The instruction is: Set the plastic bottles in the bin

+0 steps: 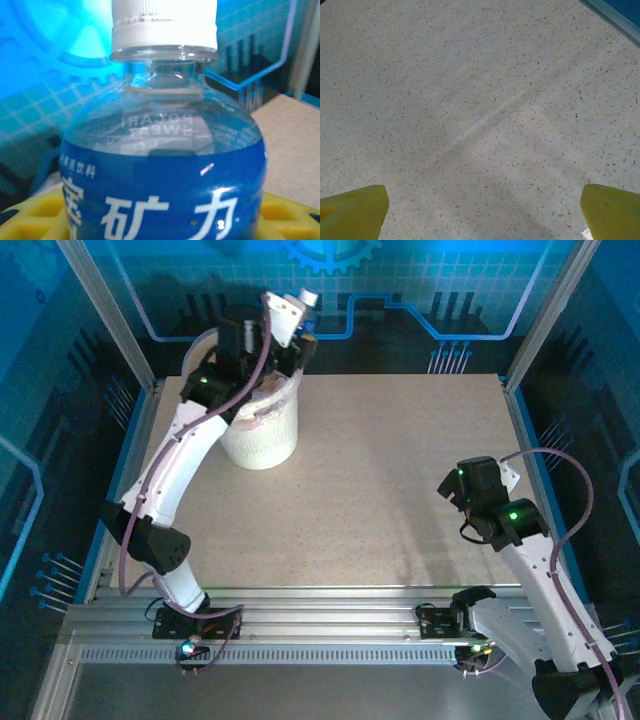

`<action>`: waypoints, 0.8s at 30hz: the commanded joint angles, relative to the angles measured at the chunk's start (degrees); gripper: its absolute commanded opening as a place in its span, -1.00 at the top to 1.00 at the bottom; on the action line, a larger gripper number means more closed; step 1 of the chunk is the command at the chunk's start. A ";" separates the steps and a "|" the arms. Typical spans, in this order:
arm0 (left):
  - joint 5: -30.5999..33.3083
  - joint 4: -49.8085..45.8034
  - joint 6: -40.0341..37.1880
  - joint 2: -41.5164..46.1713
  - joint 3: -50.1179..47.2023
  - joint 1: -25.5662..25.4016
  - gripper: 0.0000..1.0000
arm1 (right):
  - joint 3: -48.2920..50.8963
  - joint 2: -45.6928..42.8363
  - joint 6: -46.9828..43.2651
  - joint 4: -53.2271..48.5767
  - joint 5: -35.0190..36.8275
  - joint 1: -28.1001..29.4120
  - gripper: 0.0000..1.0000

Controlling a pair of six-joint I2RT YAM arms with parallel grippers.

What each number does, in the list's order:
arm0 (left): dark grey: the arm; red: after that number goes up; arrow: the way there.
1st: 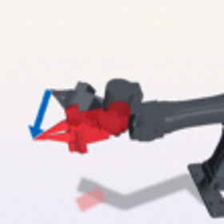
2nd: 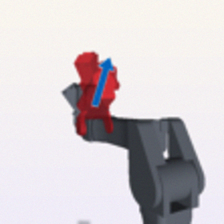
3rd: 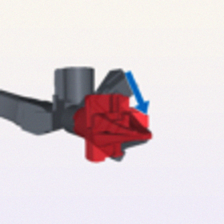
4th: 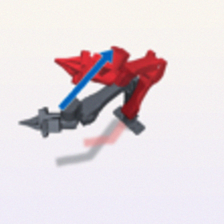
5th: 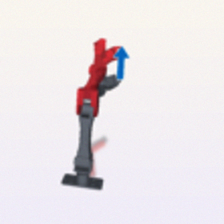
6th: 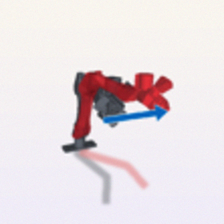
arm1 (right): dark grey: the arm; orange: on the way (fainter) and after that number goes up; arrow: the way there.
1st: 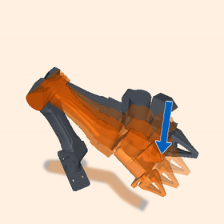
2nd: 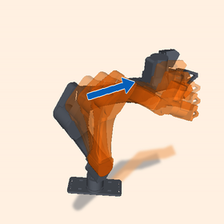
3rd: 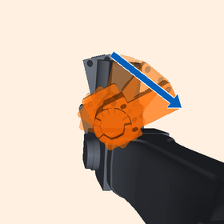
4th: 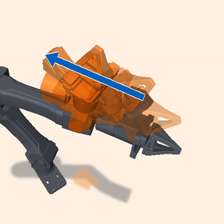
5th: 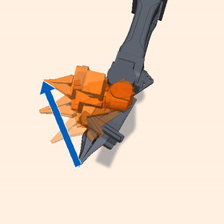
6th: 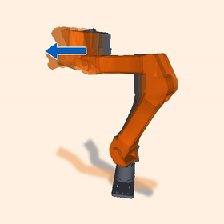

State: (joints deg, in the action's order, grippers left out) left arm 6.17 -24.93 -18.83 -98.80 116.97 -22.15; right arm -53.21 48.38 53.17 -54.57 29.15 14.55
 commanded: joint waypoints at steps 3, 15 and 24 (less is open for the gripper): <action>-3.60 10.11 -9.27 1.51 1.02 5.32 0.27 | 0.39 0.24 0.90 1.54 -0.93 -1.01 -0.99; -15.99 15.73 -10.00 -4.09 -0.03 18.43 0.25 | -0.71 0.53 0.71 1.52 -1.56 -1.01 -0.99; -26.05 18.14 -12.08 -7.44 -2.29 22.95 0.17 | -1.28 0.92 0.64 1.47 -1.02 -1.00 -0.99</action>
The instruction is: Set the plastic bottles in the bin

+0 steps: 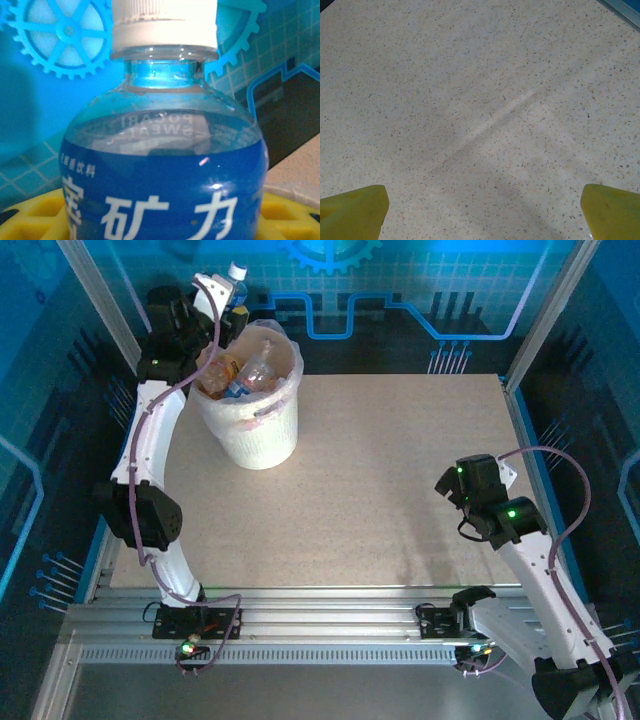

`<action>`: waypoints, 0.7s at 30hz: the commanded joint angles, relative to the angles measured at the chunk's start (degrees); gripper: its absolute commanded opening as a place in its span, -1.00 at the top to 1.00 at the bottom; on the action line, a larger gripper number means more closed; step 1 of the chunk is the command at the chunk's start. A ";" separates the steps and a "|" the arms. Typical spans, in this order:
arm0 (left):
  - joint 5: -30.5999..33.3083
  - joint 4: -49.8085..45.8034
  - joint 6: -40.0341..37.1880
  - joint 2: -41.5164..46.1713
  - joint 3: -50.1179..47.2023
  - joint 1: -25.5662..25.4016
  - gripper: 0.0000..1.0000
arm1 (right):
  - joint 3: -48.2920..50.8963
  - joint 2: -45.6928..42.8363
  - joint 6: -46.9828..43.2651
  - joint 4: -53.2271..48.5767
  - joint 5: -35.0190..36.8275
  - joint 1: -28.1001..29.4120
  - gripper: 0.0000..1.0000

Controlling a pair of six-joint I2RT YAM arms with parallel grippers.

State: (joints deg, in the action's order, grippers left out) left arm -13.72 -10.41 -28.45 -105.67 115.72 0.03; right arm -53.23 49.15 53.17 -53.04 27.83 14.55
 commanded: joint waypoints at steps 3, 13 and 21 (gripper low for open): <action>-7.83 4.16 -4.39 -1.85 -1.62 1.48 0.17 | -1.63 0.88 0.66 -0.22 0.20 -0.96 -1.00; -13.03 -0.64 -6.48 -5.74 -0.26 3.21 0.10 | -2.51 3.19 0.45 0.60 -0.63 -1.00 -1.00; -14.08 -5.83 -9.95 -7.27 0.98 3.40 -0.03 | -2.59 4.20 0.35 1.36 -1.80 -1.00 -0.99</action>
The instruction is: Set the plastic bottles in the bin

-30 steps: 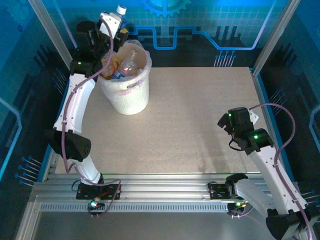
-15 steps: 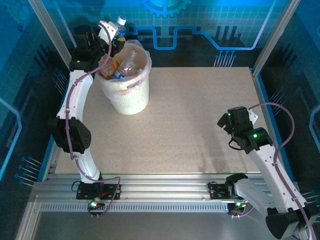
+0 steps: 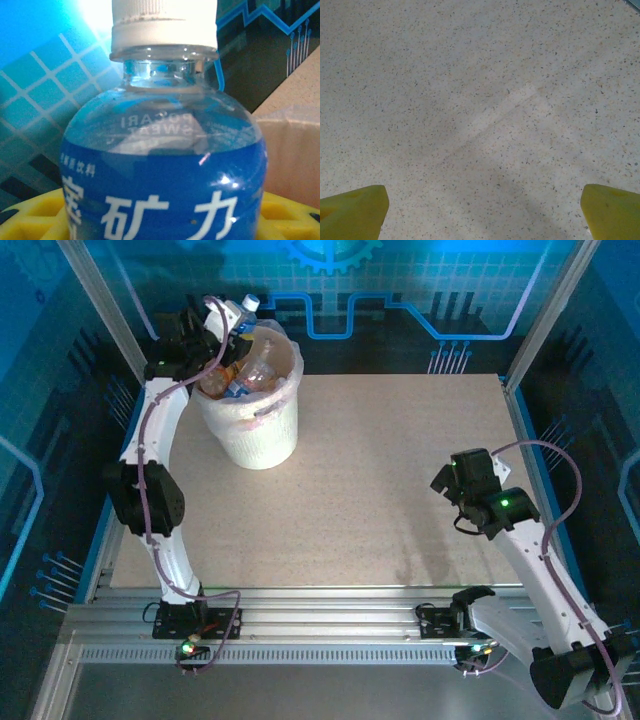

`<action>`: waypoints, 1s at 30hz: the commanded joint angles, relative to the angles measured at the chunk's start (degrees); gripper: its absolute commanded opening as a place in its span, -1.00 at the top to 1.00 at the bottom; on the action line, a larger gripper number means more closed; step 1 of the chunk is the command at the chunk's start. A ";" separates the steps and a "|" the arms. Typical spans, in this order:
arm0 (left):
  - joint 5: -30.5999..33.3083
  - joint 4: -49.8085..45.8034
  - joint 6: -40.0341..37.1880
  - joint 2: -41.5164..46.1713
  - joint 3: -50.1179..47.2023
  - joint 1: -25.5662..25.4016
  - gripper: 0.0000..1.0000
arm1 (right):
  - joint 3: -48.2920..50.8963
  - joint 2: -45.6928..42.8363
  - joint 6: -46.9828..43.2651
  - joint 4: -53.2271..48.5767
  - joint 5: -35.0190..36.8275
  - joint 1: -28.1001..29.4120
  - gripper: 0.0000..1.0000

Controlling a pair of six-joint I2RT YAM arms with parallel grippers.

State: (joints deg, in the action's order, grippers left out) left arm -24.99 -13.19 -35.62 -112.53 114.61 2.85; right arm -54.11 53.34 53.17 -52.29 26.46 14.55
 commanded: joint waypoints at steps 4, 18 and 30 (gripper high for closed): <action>-6.13 -7.02 -4.26 -0.32 3.12 0.58 -0.17 | -1.62 0.23 0.31 1.14 -0.97 -0.96 -0.99; -10.52 -13.28 -6.39 -0.15 5.00 0.60 -0.39 | -1.87 0.01 0.20 1.14 -1.45 -0.92 -0.99; -14.54 -7.24 1.90 3.60 4.66 0.56 -0.54 | -2.65 0.79 -0.53 1.93 -2.64 -0.92 -0.99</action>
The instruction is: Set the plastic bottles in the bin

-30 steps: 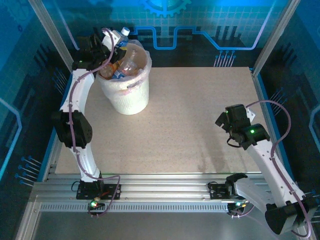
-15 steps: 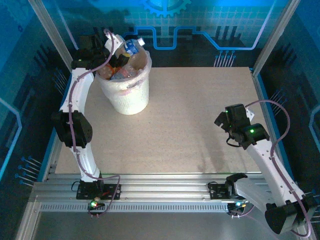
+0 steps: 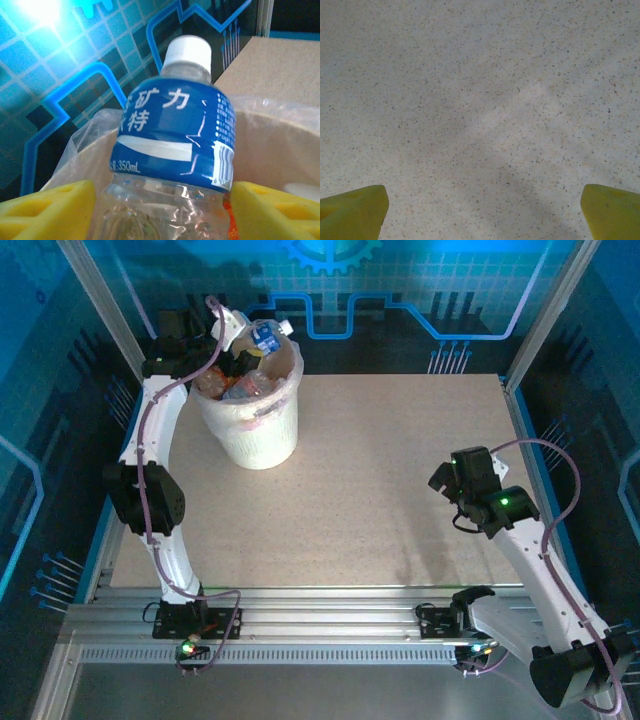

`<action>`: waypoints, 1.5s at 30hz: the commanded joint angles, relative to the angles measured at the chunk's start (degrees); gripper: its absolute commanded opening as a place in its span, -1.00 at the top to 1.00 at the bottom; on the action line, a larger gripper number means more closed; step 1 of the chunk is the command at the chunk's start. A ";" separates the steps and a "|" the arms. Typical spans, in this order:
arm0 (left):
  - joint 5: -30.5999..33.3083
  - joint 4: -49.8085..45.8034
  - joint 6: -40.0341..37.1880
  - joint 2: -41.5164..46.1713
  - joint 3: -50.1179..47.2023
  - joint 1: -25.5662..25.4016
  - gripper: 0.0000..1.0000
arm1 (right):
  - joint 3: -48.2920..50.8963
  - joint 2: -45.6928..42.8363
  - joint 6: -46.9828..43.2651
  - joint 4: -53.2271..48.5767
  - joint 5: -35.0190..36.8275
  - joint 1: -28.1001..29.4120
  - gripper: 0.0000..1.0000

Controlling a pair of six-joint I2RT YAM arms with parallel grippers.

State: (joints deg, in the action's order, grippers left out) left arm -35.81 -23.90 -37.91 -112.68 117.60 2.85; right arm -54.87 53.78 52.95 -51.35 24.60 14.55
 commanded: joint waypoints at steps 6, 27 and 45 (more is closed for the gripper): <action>-3.91 12.28 12.73 6.20 -1.07 0.58 -0.72 | -2.08 0.84 -1.55 1.60 -1.97 -0.78 -0.99; 23.23 7.32 16.01 3.00 1.54 -14.08 -0.58 | -2.61 0.80 -2.98 1.71 -3.42 -0.57 -1.00; 38.35 3.61 7.64 1.09 0.25 -16.39 -0.57 | -0.68 -1.48 -2.54 1.42 -3.15 -0.55 -0.99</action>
State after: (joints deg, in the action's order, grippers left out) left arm -1.21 -19.99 -27.44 -113.51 119.52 -13.41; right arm -56.18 52.93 50.35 -49.65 21.78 14.55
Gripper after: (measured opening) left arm 0.784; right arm 0.996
